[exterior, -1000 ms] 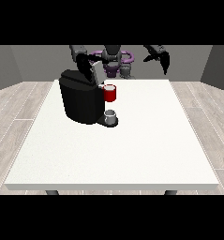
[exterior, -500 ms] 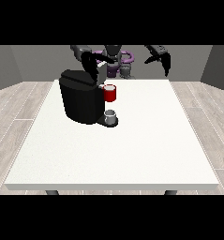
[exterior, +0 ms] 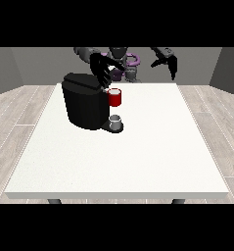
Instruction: Insert the coffee pod into the coffee machine and close the lid
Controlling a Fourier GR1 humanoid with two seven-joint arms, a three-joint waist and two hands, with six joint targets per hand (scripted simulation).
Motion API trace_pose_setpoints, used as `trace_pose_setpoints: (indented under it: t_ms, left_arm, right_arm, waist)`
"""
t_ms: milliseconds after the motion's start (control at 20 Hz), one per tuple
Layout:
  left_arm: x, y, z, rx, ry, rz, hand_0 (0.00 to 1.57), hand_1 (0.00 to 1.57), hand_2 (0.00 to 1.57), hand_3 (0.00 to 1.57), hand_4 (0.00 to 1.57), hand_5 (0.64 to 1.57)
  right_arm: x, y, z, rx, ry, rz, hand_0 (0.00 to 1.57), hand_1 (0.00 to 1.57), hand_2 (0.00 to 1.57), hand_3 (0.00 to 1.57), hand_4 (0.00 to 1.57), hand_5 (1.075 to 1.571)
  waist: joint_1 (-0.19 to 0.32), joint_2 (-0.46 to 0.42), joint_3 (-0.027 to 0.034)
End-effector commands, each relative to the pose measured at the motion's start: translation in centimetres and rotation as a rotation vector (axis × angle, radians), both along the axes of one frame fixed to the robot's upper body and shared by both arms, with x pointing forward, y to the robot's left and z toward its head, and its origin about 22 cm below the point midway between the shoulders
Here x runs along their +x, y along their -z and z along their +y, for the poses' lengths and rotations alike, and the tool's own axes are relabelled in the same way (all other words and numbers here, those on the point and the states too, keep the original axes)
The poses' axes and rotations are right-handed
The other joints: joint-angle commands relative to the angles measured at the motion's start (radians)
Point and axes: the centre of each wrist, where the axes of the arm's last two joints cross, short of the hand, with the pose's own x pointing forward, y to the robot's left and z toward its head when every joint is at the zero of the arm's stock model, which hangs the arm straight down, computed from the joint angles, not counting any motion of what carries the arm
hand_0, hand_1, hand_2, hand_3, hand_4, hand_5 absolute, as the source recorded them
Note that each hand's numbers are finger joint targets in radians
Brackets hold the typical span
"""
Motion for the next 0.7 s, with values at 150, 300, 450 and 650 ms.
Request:
trace_pose_setpoints:
  t_ms: [150,300,450,650]
  left_arm:
    - [1.4,-2.0,-1.9,-0.005,0.063,-0.062,0.0,0.0,0.0,0.0,0.43,1.571]
    - [1.3,-2.0,-1.5,-0.002,0.102,-0.082,0.0,0.0,0.0,0.0,0.43,1.571]
    - [2.3,-3.4,-2.1,0.002,0.12,-0.114,0.0,0.0,0.0,0.0,0.37,1.571]
    - [2.7,-3.8,-2.8,-0.007,0.144,-0.127,0.0,0.0,0.0,0.0,0.42,1.571]
  right_arm:
    - [-0.2,-5.8,5.3,0.004,-0.155,-0.188,0.0,0.0,0.0,0.0,0.1,1.571]
    - [-0.7,-6.9,4.4,-0.024,-0.14,-0.21,0.0,0.0,0.0,0.0,0.15,1.571]
    - [-1.4,-9.4,3.8,-0.055,-0.1,-0.255,0.0,0.0,0.0,0.0,0.05,1.571]
    - [-2.4,-11.8,3.0,-0.06,-0.065,-0.272,0.0,0.0,0.0,0.0,0.0,1.571]
  waist:
    - [0.121,0.04,-0.0205]
    - [0.168,0.063,-0.0209]
    - [0.198,0.108,-0.0206]
    - [0.239,0.136,-0.0205]
